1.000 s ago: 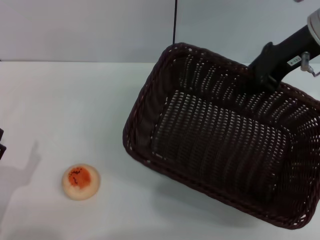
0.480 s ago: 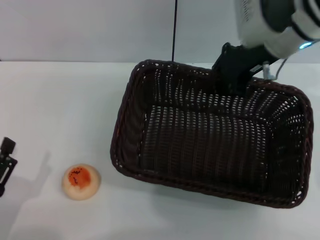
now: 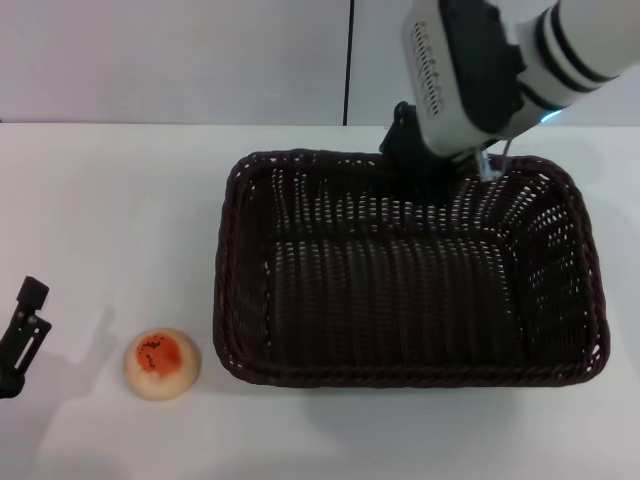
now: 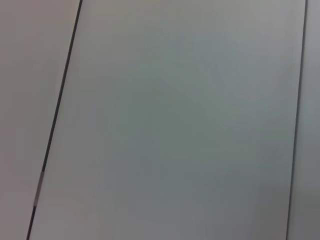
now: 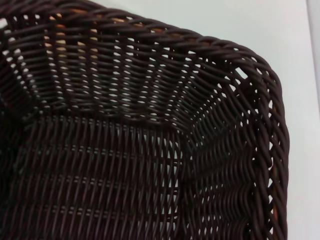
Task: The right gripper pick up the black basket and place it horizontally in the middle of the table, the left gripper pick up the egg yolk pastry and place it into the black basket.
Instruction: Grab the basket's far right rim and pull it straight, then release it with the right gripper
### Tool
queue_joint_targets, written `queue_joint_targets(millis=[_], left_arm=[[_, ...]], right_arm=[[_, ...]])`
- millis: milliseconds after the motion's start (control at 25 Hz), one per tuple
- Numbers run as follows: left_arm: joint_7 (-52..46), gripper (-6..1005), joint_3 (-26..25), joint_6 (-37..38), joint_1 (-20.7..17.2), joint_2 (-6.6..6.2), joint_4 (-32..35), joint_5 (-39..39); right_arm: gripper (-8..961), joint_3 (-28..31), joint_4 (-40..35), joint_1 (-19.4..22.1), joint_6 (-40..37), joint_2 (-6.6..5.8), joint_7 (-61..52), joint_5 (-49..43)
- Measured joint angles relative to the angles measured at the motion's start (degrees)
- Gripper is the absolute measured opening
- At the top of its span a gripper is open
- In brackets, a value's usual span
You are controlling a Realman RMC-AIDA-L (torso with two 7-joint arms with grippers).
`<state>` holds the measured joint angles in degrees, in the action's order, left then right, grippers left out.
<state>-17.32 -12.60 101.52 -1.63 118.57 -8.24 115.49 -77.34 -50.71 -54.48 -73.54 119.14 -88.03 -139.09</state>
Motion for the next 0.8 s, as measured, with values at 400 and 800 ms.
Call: queue_joint_targets(millis=[400,800], left_arm=[[0.0,825,0.0,-0.7,1.2,-0.10,0.4,0.0],[0.0,824,0.0,-0.2,1.3,-0.28,0.6,0.0]], right_arm=[[175,-3.2,-0.9,3.2,5.3,0.32,-0.1,4.8],[360,-3.3,-6.7,7.6,4.9,0.07,-0.4,8.6]])
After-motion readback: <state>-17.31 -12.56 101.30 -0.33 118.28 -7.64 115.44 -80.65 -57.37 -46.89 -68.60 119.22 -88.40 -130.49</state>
